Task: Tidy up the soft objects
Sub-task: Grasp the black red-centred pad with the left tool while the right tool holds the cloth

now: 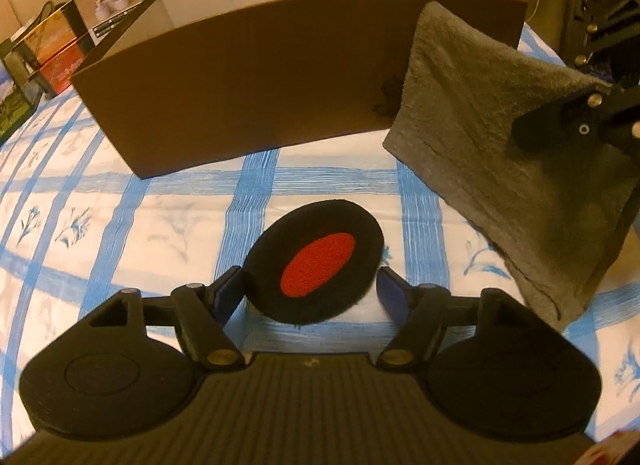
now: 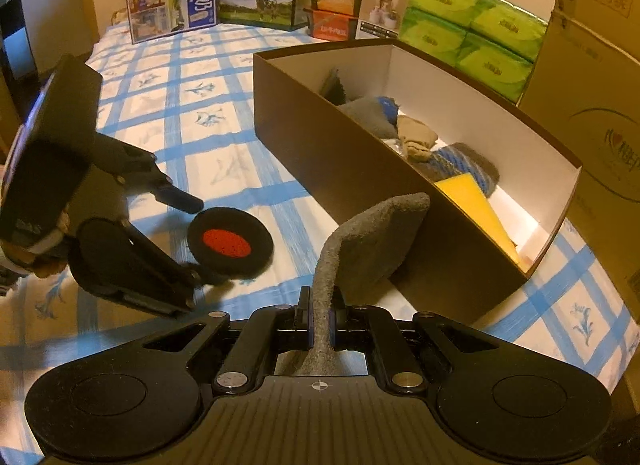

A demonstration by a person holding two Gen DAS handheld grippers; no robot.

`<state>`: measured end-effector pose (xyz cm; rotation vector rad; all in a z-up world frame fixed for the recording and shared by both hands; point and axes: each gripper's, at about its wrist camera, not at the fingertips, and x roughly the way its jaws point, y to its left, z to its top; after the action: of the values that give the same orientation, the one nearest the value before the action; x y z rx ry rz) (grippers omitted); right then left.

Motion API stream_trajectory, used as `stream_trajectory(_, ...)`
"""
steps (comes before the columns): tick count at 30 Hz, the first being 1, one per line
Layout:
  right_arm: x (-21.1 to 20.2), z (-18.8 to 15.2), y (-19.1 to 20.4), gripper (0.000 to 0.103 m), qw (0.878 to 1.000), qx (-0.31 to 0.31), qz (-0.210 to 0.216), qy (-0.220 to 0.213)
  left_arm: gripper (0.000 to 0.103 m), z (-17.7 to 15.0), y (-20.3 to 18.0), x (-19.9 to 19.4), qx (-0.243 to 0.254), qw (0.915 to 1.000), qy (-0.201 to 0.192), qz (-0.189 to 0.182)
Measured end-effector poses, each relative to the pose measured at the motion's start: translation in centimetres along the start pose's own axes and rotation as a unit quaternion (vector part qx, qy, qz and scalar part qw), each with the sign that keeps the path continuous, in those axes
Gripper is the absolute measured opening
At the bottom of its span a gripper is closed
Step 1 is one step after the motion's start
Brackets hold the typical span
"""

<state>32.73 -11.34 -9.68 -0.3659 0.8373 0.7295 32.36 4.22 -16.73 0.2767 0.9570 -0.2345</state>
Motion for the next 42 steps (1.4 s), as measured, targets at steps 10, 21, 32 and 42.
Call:
stream_trajectory(10, 0.3, -0.3, 0.2, 0.007, 1.0, 0.026, -0.006, -0.008, 0.05, -0.2, -0.4, -0.1, -0.017, 0.9998, -0.006, 0.001)
stream_trajectory(21, 0.0, -0.7, -0.1, 0.007, 0.999, 0.039, -0.009, -0.009, 0.034, -1.4, -0.9, -2.1, -0.032, 0.9995, 0.0, 0.0)
stream_trajectory(32, -0.5, -1.0, -0.2, 0.007, 0.999, 0.036, -0.011, -0.02, 0.031, -1.4, -0.9, -3.3, -0.007, 0.9997, -0.025, 0.006)
stream_trajectory(42, -1.7, -0.5, 1.5, 0.007, 0.997, -0.065, -0.03, -0.037, 0.018, -0.6, -2.1, -1.6, 0.028, 0.9992, -0.027, 0.009)
